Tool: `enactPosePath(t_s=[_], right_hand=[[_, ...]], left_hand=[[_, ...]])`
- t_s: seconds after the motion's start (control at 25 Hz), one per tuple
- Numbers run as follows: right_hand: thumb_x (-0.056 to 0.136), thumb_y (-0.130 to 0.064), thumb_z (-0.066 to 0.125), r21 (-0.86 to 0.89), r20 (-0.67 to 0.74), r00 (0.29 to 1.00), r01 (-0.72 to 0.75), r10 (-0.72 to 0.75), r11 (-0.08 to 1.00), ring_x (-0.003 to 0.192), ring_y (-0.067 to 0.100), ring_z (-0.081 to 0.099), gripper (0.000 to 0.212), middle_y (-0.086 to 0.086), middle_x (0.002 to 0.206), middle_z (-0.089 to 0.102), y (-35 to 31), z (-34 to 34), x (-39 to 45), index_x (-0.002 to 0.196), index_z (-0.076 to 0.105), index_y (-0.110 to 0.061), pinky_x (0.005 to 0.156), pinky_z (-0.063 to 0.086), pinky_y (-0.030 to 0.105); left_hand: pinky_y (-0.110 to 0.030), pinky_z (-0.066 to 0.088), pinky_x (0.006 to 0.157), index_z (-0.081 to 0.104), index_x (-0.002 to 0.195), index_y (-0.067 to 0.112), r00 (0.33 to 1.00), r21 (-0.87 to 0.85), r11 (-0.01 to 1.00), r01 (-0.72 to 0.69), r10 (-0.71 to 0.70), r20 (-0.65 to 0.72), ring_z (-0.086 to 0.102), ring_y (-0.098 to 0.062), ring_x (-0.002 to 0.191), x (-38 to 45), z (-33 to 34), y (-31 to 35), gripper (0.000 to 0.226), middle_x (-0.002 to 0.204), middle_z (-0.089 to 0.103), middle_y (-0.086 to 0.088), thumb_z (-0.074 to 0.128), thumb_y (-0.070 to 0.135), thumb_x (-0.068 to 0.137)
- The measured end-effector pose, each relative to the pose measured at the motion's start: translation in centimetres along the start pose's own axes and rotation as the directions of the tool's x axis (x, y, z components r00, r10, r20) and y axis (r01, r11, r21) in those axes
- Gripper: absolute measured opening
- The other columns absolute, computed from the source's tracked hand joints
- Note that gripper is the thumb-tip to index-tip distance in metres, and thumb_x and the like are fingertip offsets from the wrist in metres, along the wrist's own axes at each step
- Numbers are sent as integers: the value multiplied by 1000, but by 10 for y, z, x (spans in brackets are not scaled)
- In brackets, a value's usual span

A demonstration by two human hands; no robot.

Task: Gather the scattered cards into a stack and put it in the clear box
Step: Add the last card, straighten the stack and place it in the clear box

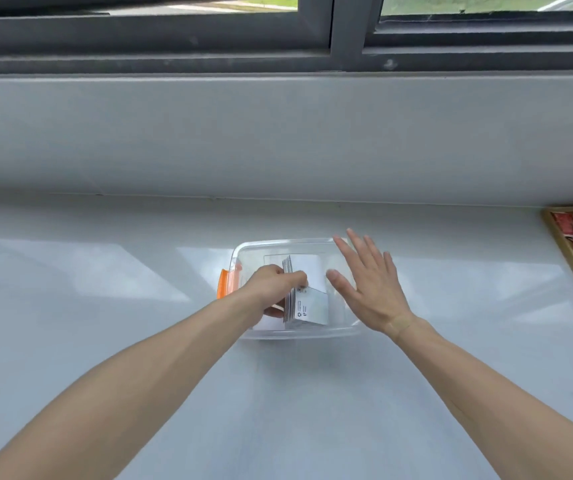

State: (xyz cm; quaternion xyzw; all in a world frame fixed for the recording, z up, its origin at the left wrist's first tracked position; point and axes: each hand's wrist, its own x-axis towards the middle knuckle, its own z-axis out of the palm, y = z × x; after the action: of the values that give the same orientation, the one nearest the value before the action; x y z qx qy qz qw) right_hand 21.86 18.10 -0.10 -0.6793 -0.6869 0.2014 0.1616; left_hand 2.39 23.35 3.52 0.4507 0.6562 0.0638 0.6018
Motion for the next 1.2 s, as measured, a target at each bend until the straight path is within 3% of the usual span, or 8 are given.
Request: enactPosePath(t_s=[0.32,0.44,0.6,0.72,0.84,0.96,1.08,1.2], right_hand=[[86,-76,17,16,15,1000,1,-1,1000,146,11,-9,71,-14,161,0,0,3,3,147,6,-43,119,3,54],[86,-76,17,12,11,1000,-1,1,1000,147,12,-8,71,-14,161,1,0,3,3,147,6,-43,118,4,55],[87,-76,18,42,0,1000,-3,3,999,147,12,-6,69,-14,161,2,1,6,3,147,6,-45,118,7,56],[86,-76,17,28,-4,1000,-4,4,1000,147,12,-5,69,-14,161,3,2,6,3,147,5,-46,118,6,58],[86,-77,16,11,-6,1000,-10,10,1000,147,12,-7,69,-14,161,2,1,6,3,147,4,-46,118,5,58],[86,-78,16,12,-13,1000,-16,16,1000,147,12,-7,68,-15,161,2,1,6,3,146,3,-48,118,5,58],[86,-78,17,16,-14,1000,-17,17,1000,147,12,-7,68,-15,160,2,1,7,3,146,4,-48,118,5,58],[86,-77,17,10,-13,1000,-19,19,1000,147,12,-7,68,-16,160,2,1,7,3,146,4,-48,118,5,57]], left_hand=[[-33,53,72,57,97,16,995,43,996,77,-79,61,61,-18,69,43,38,-11,25,84,65,-1,71,31,82],[-39,57,86,62,110,11,992,-8,997,78,-77,102,61,-18,73,51,45,-12,28,85,65,-2,68,27,87],[-37,59,85,65,114,8,990,-51,995,82,-76,120,66,-20,79,55,48,-13,28,98,72,-8,63,23,91],[-36,57,76,66,102,6,1000,274,961,-20,17,16,63,-24,78,55,53,-15,30,88,66,-8,58,34,92],[-33,48,65,60,90,10,990,635,770,-64,127,-54,65,-32,83,52,55,-14,35,88,67,-11,50,43,93],[-32,48,65,54,80,12,984,663,745,-80,166,-68,66,-33,85,51,52,-17,35,85,67,-11,49,45,92],[-27,44,56,50,71,15,998,570,820,-54,67,0,62,-27,64,51,56,-17,30,63,61,-4,54,40,88],[-28,47,60,56,90,9,1000,505,863,-18,20,1,61,-27,63,53,62,-15,26,71,60,-7,57,34,86]])
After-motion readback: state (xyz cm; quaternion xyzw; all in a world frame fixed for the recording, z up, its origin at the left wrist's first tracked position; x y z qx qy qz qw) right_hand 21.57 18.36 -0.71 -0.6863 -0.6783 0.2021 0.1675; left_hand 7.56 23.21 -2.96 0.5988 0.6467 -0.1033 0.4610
